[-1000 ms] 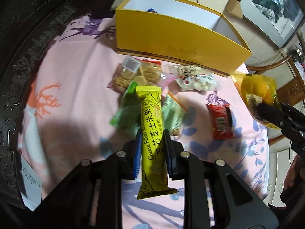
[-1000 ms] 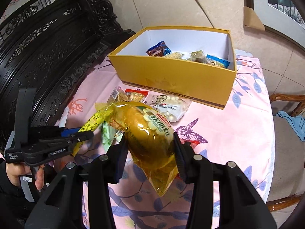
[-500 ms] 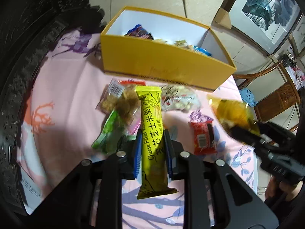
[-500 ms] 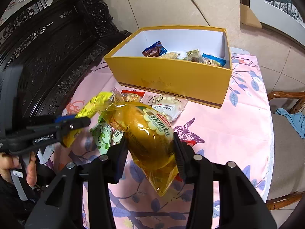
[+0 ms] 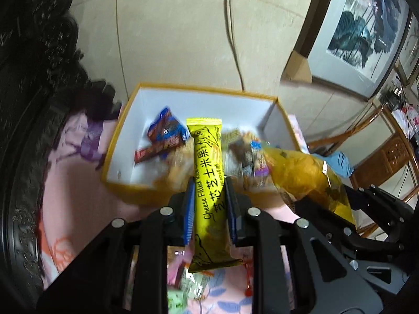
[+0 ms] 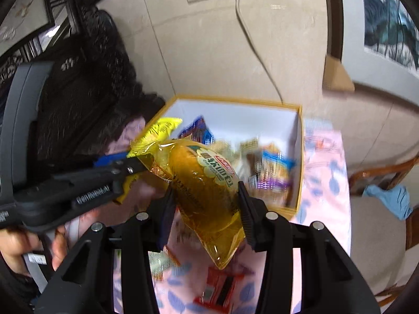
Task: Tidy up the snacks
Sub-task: 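Carry the cheese bar and golden bag to the yellow box and release them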
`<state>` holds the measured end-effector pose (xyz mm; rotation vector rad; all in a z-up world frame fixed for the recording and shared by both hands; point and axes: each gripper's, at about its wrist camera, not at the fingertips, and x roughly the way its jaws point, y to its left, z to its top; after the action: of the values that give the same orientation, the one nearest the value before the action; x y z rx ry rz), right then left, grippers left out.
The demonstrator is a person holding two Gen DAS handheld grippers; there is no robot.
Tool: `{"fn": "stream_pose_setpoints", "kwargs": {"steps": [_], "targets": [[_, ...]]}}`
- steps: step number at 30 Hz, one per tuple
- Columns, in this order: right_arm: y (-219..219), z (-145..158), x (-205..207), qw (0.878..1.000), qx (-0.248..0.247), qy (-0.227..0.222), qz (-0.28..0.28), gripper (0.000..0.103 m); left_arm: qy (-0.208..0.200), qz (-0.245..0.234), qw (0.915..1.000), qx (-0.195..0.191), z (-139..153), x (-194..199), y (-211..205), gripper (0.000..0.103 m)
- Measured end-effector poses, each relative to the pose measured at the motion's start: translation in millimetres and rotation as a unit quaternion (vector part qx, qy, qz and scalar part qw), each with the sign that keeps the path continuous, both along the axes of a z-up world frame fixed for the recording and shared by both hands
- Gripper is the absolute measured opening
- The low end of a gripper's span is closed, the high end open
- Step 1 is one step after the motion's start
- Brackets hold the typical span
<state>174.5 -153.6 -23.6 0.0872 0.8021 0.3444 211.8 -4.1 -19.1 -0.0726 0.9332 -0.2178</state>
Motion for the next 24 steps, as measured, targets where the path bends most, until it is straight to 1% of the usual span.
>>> {"fn": "stream_pose_setpoints", "kwargs": {"steps": [5, 10, 13, 14, 15, 16, 17, 18, 19, 20, 22, 24], "targets": [[1.9, 14.6, 15.9, 1.0, 0.001, -0.018, -0.003, 0.045, -0.012, -0.001, 0.9999, 0.001, 10.4, 14.3, -0.5, 0.021], [6.6, 15.3, 29.3, 1.0, -0.009, -0.019, -0.003, 0.045, -0.017, 0.001, 0.9999, -0.002, 9.2, 23.4, 2.1, 0.021], [8.1, 16.1, 40.0, 1.0, -0.018, -0.024, -0.009, 0.046, -0.026, 0.004, 0.9996, 0.005, 12.6, 33.9, 3.1, 0.022], [7.5, 16.8, 45.6, 0.999, -0.024, -0.027, -0.017, 0.046, -0.028, 0.011, 0.9994, 0.014, 13.8, 38.5, 3.6, 0.037], [7.2, 17.3, 50.9, 0.999, -0.032, -0.03, -0.026, 0.049, -0.023, 0.022, 0.9992, 0.025, 14.1, 46.4, 5.6, 0.08], [6.9, 17.8, 56.2, 0.998, -0.042, -0.033, -0.034, 0.053, -0.023, 0.04, 0.9982, 0.037, 14.6, 50.1, 8.8, 0.09], [4.7, 18.5, 61.1, 0.997, -0.054, -0.036, -0.046, 0.059, -0.028, 0.057, 0.997, 0.045, 16.0, 52.7, 14.0, 0.095], [2.6, 19.2, 63.1, 0.996, -0.061, -0.037, -0.054, 0.059, -0.034, 0.057, 0.9973, 0.031, 17.7, 53.1, 21.5, 0.095], [0.2, 20.5, 64.0, 0.996, -0.065, -0.037, -0.057, 0.059, -0.031, 0.06, 0.9975, 0.022, 17.6, 53.2, 27.6, 0.095], [-2.7, 21.9, 62.2, 0.996, -0.064, -0.04, -0.055, 0.06, -0.026, 0.067, 0.9972, 0.021, 16.2, 52.2, 34.5, 0.095], [-7.3, 21.3, 55.2, 0.995, -0.07, -0.044, -0.06, 0.067, -0.018, 0.074, 0.997, 0.016, 11.2, 47.0, 45.1, 0.095], [-13.3, 14.1, 43.5, 0.996, -0.066, -0.033, -0.057, 0.067, -0.009, 0.077, 0.997, 0.01, 4.5, 37.5, 53.2, 0.095]]}}
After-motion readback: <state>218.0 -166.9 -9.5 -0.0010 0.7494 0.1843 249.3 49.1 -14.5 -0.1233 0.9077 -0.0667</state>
